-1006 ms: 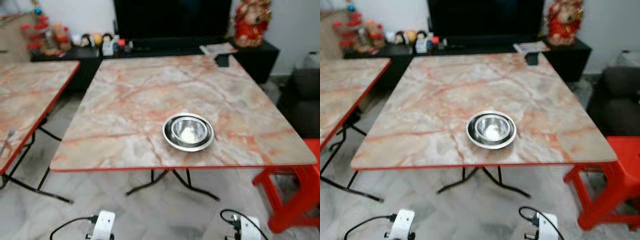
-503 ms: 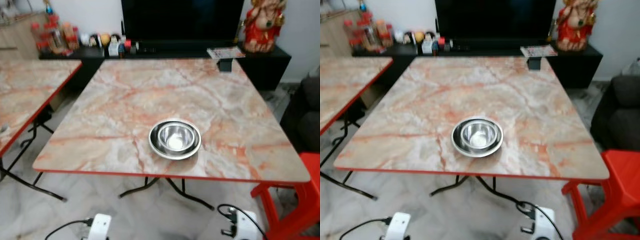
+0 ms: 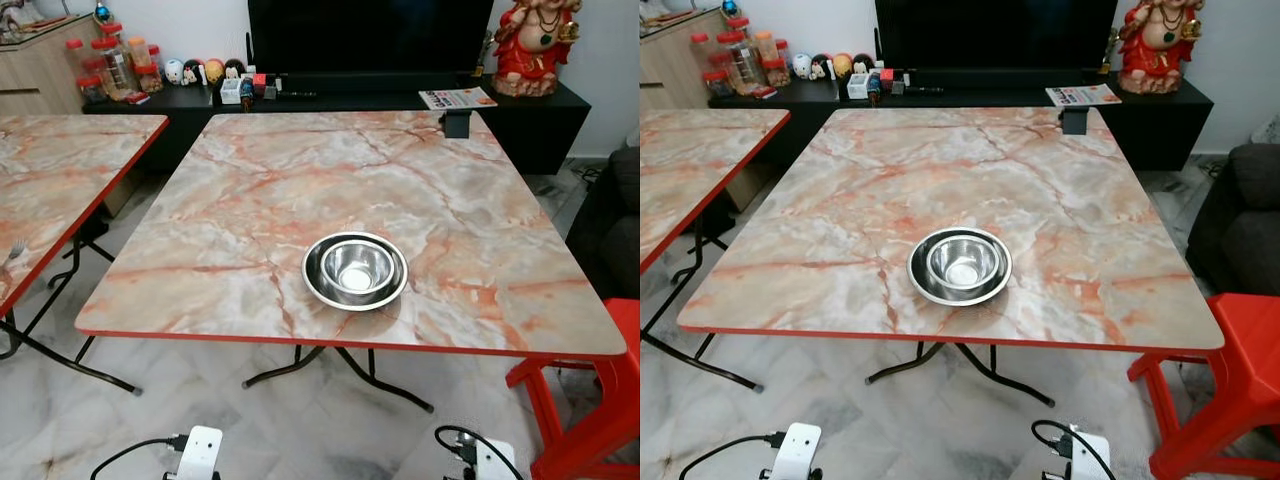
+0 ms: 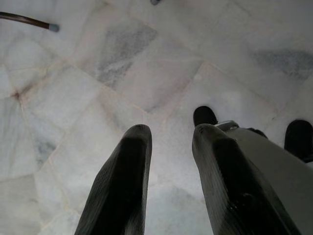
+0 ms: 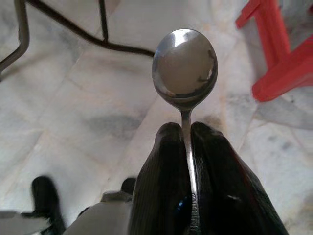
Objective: Setting the table
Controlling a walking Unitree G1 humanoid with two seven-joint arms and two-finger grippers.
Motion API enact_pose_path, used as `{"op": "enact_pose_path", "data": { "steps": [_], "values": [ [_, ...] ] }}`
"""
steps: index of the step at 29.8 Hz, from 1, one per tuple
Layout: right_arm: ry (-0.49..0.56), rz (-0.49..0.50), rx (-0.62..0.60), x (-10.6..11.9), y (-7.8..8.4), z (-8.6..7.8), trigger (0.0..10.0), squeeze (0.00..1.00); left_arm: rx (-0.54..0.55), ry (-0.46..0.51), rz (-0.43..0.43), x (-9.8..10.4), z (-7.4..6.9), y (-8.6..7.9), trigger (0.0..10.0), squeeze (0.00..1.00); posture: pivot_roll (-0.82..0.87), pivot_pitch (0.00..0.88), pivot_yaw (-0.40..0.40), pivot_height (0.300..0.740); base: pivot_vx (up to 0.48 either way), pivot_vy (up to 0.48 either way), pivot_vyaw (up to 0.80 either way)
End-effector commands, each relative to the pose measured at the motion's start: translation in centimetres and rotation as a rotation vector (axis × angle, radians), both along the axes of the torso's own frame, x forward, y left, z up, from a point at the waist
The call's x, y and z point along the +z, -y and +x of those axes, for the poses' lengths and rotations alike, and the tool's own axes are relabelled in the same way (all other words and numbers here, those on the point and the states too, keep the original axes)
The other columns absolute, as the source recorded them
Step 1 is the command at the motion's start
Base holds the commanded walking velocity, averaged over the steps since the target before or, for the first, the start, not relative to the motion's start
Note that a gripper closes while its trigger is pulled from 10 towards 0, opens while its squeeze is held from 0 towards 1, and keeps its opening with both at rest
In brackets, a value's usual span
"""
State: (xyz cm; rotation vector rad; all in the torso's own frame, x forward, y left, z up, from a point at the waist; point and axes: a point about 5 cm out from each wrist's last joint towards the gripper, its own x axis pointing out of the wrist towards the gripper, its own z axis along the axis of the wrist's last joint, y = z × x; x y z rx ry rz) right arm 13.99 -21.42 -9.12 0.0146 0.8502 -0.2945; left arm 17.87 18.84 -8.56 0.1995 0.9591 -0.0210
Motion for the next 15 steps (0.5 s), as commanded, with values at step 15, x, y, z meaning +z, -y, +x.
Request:
{"op": "enact_pose_path", "data": {
  "steps": [15],
  "values": [
    [0.264, -0.275, 0.103, 2.1, 0.8, -2.2, 10.0, 0.0, -0.055, -0.016, 0.025, 0.1, 0.0, -0.7, 10.0, 0.0, -0.11, 0.0, 0.069, 0.74, 0.0, 0.0, 0.0]
  ]
}}
